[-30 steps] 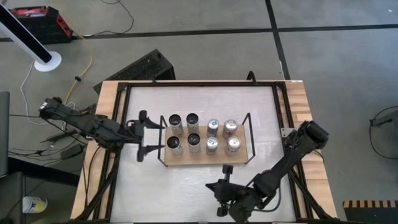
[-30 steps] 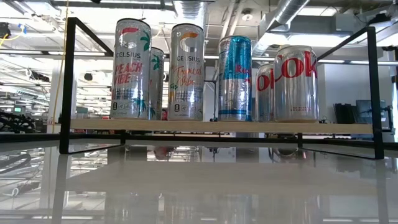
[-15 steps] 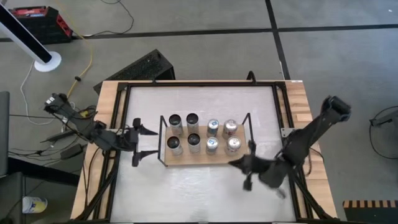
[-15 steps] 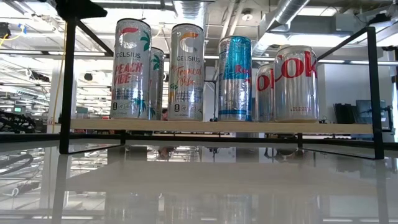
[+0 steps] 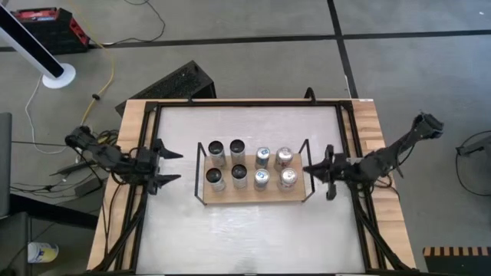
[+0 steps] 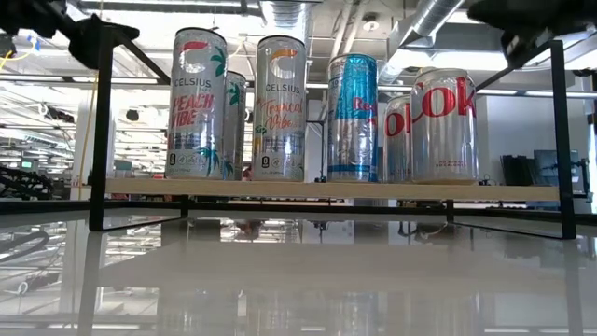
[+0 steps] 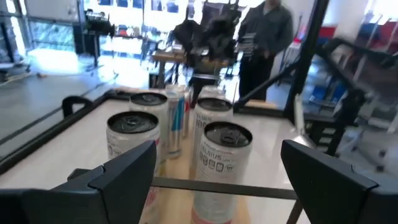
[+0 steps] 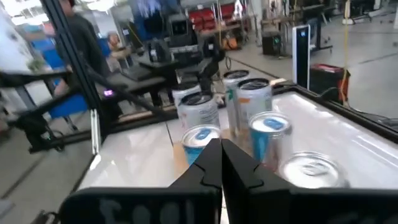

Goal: Place canned beverage on shelf
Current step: Return to Home Position

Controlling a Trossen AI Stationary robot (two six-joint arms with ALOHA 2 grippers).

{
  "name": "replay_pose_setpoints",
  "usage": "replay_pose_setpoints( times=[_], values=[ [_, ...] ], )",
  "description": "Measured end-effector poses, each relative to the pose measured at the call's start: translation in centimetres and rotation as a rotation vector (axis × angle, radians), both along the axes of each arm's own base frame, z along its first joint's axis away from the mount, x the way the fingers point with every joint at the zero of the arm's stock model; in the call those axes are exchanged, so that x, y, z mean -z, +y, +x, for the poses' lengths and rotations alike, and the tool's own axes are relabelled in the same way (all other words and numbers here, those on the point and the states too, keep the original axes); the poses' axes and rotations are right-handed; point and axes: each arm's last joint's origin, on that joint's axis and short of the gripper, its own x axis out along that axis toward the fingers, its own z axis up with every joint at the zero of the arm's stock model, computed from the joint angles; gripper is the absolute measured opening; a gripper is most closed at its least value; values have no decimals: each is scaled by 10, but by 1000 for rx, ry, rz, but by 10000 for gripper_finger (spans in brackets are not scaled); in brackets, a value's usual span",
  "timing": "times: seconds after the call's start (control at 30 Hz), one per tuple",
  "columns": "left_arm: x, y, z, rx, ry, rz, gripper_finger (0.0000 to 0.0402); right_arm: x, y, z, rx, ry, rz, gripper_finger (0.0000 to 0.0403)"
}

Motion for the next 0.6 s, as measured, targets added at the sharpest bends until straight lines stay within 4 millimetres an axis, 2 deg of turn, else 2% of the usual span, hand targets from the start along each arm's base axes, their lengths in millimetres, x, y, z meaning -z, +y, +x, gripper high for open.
replay_pose_setpoints(
  times=[0.2, 0.33, 0.53, 0.6],
  values=[
    [22, 6, -4, -6, -39, -31, 329, 17, -27, -18, 1, -78, 8, 23],
    [35, 8, 0, -7, -14, -26, 329, 26, -41, -29, 9, -56, -14, 23],
    [35, 11, 2, 24, -13, -16, 329, 37, -56, -53, 61, -12, 13, 23],
    [36, 12, 3, 37, -9, -10, 329, 42, -58, -53, 74, 49, 26, 23]
  ],
)
